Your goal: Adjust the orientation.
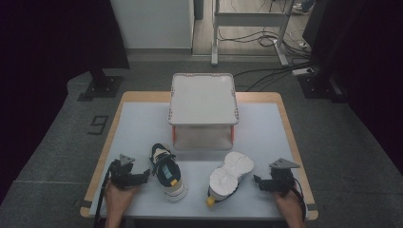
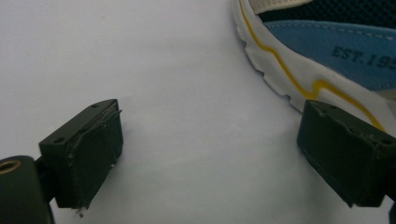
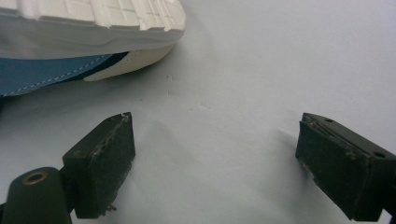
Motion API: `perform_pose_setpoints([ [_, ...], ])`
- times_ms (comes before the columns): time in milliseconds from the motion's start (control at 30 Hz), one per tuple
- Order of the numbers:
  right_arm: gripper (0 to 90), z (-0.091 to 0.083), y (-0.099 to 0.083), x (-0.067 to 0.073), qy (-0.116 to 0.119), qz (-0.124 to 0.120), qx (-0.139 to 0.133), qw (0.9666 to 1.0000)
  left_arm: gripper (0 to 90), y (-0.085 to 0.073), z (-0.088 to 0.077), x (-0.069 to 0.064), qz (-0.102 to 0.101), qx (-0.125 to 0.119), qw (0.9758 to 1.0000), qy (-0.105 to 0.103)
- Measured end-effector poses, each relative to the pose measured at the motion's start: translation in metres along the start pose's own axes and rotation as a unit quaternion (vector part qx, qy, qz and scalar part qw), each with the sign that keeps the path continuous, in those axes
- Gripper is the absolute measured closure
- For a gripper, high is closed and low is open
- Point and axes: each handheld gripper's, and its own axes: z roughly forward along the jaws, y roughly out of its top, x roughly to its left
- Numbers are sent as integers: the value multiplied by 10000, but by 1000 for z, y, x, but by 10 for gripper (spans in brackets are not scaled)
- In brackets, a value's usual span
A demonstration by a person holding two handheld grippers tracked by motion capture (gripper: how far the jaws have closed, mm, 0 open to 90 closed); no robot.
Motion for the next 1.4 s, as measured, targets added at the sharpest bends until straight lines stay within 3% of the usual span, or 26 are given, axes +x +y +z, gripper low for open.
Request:
perform_pose_setpoints([
  [300, 112, 0, 0, 0, 3, 2, 0, 10000, 73, -6, -10, -5, 67, -6, 10000, 32],
  [533, 112, 0, 0, 0, 0, 0, 1, 10000, 92, -17, -28, -12, 98, -265, 9993, -234],
  [667, 112, 0, 0, 0, 1, 1, 0, 10000, 92, -20, -36, -18, 172, -271, 9988, -361],
  [1033, 112, 0, 0, 0, 0, 0, 0, 10000, 74, -24, -60, -50, 404, -350, 9962, -691],
  [1100, 112, 0, 0, 0, 0, 0, 0, 10000, 53, -23, -66, -61, 435, -408, 9953, -768],
  [1200, 111, 0, 0, 0, 0, 1, 1, 10000, 9, -22, -66, -67, 462, -395, 9945, -859],
  [1333, 111, 0, 0, 0, 1, 1, 0, 10000, 0, -17, -65, -88, 650, -367, 9923, -987],
  [1400, 112, 0, 0, 0, 0, 0, 0, 10000, 0, -13, -63, -93, 633, -358, 9925, -981],
])
